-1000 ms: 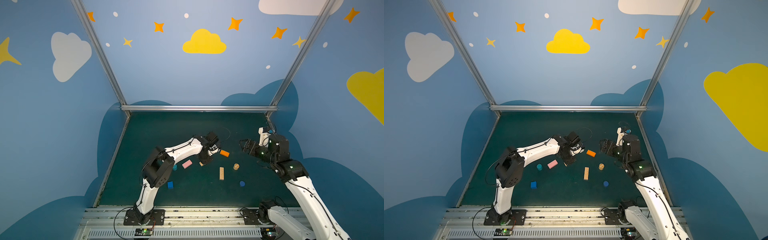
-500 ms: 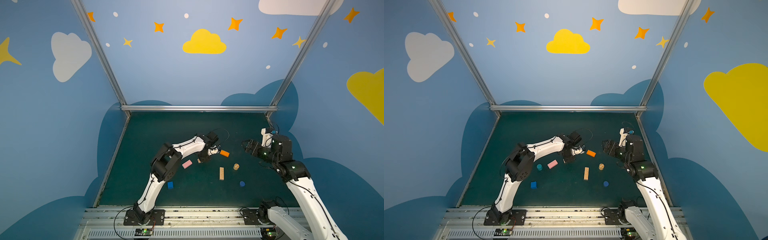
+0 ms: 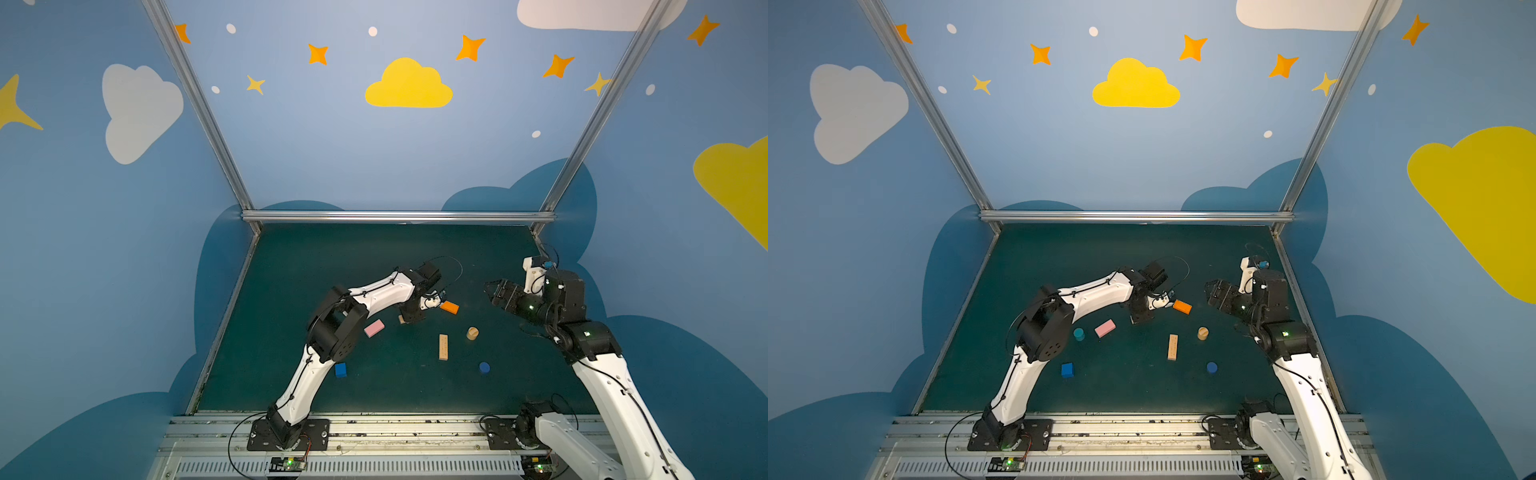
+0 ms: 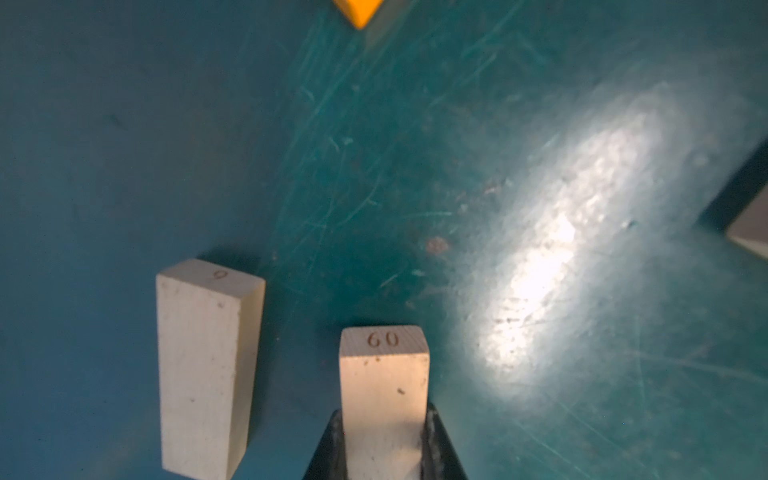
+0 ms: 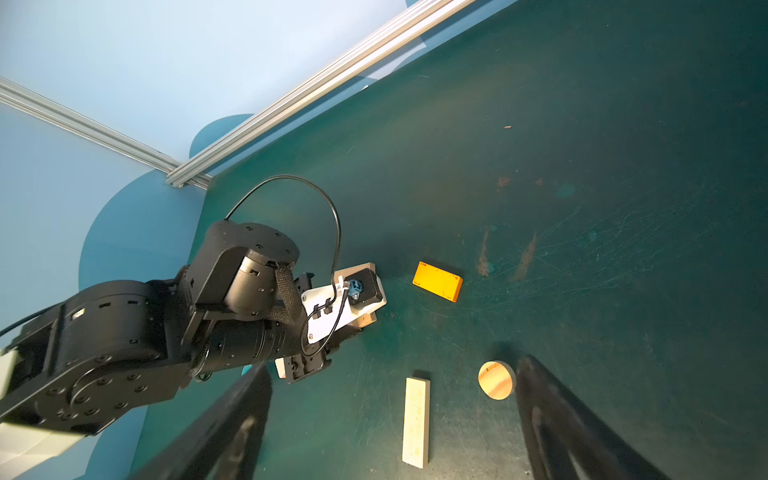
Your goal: Build the wood block tower
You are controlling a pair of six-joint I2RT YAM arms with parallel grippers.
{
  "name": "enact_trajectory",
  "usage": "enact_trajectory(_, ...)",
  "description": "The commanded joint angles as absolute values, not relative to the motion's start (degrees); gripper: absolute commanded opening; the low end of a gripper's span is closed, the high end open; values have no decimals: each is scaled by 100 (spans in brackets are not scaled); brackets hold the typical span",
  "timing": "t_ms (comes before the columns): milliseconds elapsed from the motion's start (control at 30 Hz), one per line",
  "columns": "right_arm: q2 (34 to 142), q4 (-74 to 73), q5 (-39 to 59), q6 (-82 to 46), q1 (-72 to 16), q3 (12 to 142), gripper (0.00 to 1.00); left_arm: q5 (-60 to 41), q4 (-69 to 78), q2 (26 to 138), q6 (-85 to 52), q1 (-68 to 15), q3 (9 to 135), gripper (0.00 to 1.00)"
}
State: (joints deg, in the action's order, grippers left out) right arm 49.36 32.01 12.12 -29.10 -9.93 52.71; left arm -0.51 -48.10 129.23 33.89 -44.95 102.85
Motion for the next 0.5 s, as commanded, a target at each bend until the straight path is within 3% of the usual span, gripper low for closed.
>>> enact_trajectory(0, 4907, 3287, 1284, -2848, -958, 5344, 90, -132, -4816, 13226, 3419, -4550, 10314, 25)
enact_trajectory(67, 4897, 3287, 1296, -2848, -948, 5331, 90, -97, -4817, 13229, 3405, -4565, 10334, 28)
enact_trajectory(133, 4901, 3291, 1317, -2856, -948, 5326, 90, -46, -4800, 13228, 3398, -4570, 10335, 41)
enact_trajectory(233, 4878, 3286, 1335, -2867, -940, 5326, 90, 0, -4821, 13223, 3397, -4565, 10355, 47)
enact_trajectory(300, 4870, 3290, 1344, -2875, -940, 5326, 90, 35, -4833, 13196, 3383, -4575, 10380, 55)
enact_trajectory(467, 4825, 3285, 1378, -2900, -932, 5326, 90, 167, -4919, 13008, 3349, -4589, 10503, 60)
